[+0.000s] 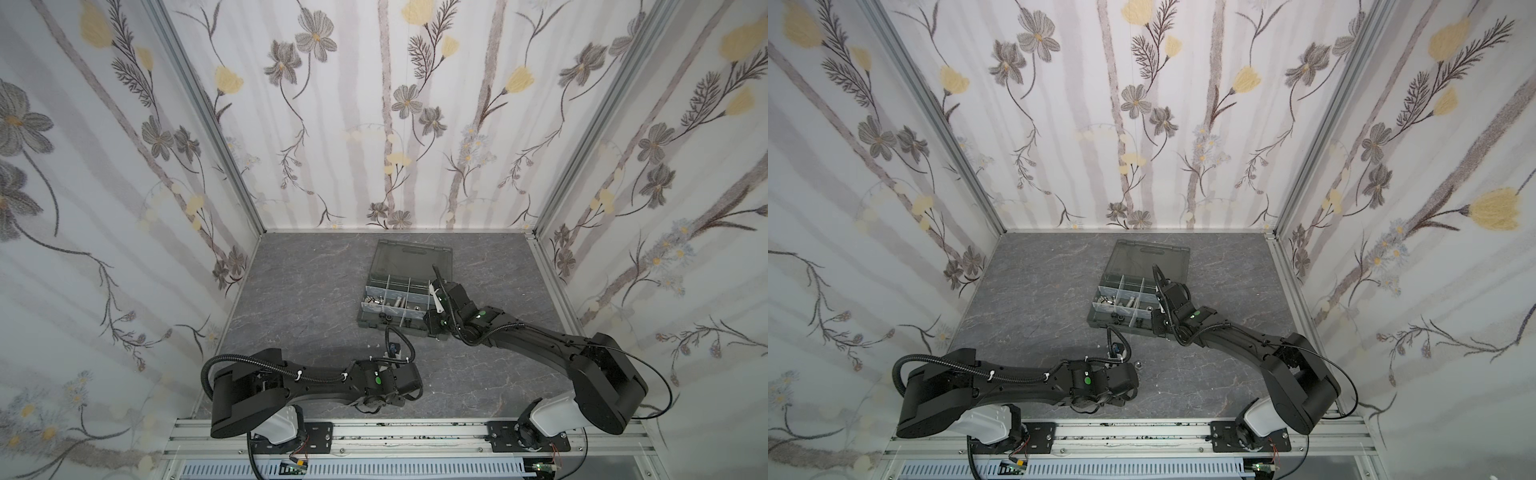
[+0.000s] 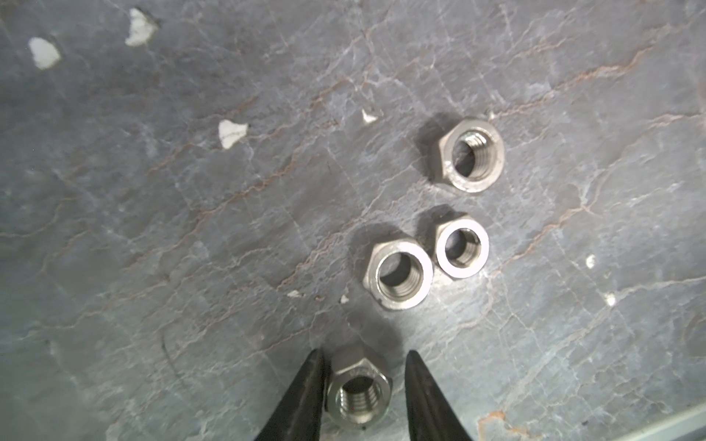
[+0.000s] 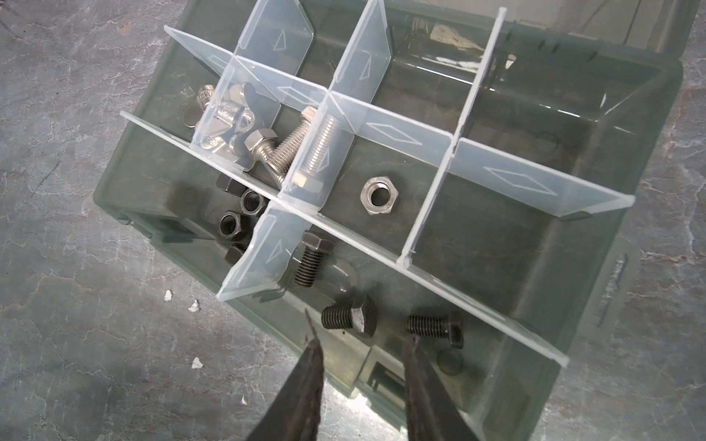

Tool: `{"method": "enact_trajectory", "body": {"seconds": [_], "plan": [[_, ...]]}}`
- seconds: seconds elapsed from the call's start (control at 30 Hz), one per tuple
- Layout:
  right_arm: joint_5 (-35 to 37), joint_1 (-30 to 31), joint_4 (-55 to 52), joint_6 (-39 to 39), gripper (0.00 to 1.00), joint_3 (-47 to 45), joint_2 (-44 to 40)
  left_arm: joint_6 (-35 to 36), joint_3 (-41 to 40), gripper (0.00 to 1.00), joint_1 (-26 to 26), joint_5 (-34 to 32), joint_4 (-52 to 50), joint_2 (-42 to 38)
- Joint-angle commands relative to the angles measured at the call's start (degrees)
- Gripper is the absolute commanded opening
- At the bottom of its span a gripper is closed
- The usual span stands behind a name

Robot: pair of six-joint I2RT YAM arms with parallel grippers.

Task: Sort the screws and nuts into containers
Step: Pick up the nut from the bottom-center of the table, then place the nut into the container.

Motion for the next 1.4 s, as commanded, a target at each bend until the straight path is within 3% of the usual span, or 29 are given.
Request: {"method": "enact_trajectory", "body": {"seconds": [0.0,0.3,0.5,0.77,1.1,1.37], "plan": [[-0.17,-0.04,2.42,0.02,0.37,0.25,0.38,-0.92,0.35,0.37,-0.3,1.31,-5.94,0.83],[0.11,-0.24,2.53,0.1,0.36,-0.69,-0.67,0.45,2.49,0.24,-0.64,0.7,-6.6,4.32],[0.53,-0.79,2.38,0.1,0.36,-1.26,-3.62,3.47,6.11,0.21,-0.06,-2.27,-6.9,2.31],[0.13,-2.46,1.81,0.28,0.37,-1.83,-9.91,12.97,18.18,0.2,8.88,-9.07,-7.03,1.3],[1.07,-4.96,0.35,0.63,0.37,-3.81,-15.92,27.57,39.08,0.19,20.35,-10.89,-6.91,15.3],[1.56,-6.6,-0.49,1.07,0.37,-7.5,-19.28,31.47,51.05,0.18,24.03,-7.75,-6.8,28.48]]}}
